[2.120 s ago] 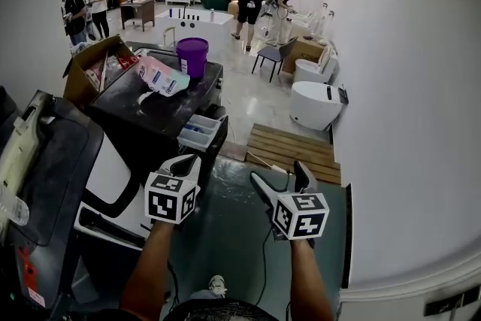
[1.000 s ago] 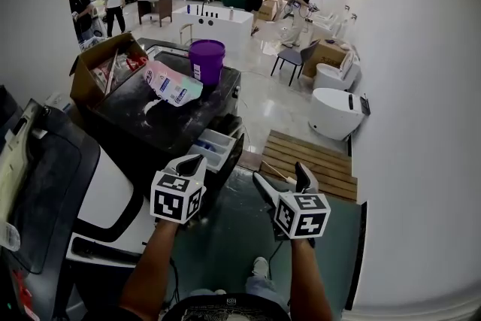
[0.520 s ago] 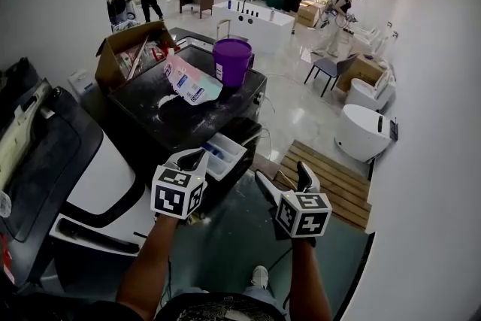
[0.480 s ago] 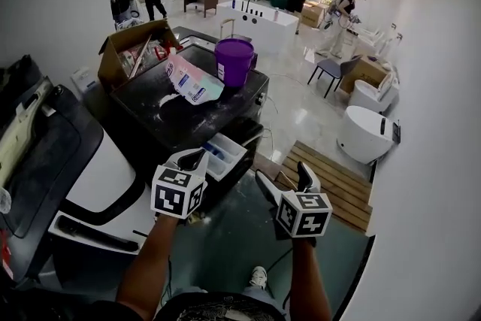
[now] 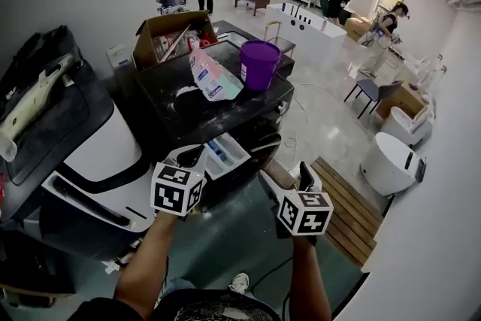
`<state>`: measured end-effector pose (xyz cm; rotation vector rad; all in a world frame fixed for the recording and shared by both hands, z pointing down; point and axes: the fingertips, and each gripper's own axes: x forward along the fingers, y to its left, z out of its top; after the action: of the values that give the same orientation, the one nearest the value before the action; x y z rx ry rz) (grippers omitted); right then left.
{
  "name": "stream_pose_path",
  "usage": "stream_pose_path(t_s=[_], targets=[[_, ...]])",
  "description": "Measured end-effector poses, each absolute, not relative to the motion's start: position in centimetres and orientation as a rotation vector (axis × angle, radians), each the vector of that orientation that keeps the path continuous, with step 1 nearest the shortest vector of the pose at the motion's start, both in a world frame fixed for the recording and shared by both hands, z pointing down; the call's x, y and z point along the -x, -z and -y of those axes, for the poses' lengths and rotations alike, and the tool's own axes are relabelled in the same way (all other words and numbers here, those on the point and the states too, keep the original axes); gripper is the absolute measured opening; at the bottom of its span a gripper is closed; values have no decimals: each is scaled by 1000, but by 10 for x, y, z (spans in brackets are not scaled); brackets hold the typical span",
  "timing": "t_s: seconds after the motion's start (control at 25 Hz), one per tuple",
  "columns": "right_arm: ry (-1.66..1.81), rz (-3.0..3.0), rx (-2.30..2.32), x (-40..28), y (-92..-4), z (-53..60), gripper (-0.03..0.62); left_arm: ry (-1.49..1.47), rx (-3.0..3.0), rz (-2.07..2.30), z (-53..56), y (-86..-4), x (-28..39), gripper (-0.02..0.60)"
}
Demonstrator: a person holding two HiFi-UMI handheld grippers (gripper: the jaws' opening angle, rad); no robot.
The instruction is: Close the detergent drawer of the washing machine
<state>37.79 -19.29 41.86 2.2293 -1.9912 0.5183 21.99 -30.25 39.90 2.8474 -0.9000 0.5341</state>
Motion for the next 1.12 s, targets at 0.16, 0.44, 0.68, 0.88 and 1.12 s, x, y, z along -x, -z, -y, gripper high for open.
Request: stream_pose_path(t_s=[0.16,0.44,0.68,0.88,1.12], targets=[[-509,2068,-2144,-382,-421,206,500,-511,-2805,1011,302,-398,-216,0],[-567,2192,-2003,-371,-440,230,495,-477,-2739,1173,299,-401,-200,0],[-707,2302,-1910,-353,-475,244,489,-490,-2675,1254,292,-418,-186,0],[-854,2404,-1875,-340,-505,252,486,-502,-2611,1288,287,-436,-173,0],[-1055,2484,-1838,-332,-537,258,477,-505,-2577,1343,288,-441,-165,0]])
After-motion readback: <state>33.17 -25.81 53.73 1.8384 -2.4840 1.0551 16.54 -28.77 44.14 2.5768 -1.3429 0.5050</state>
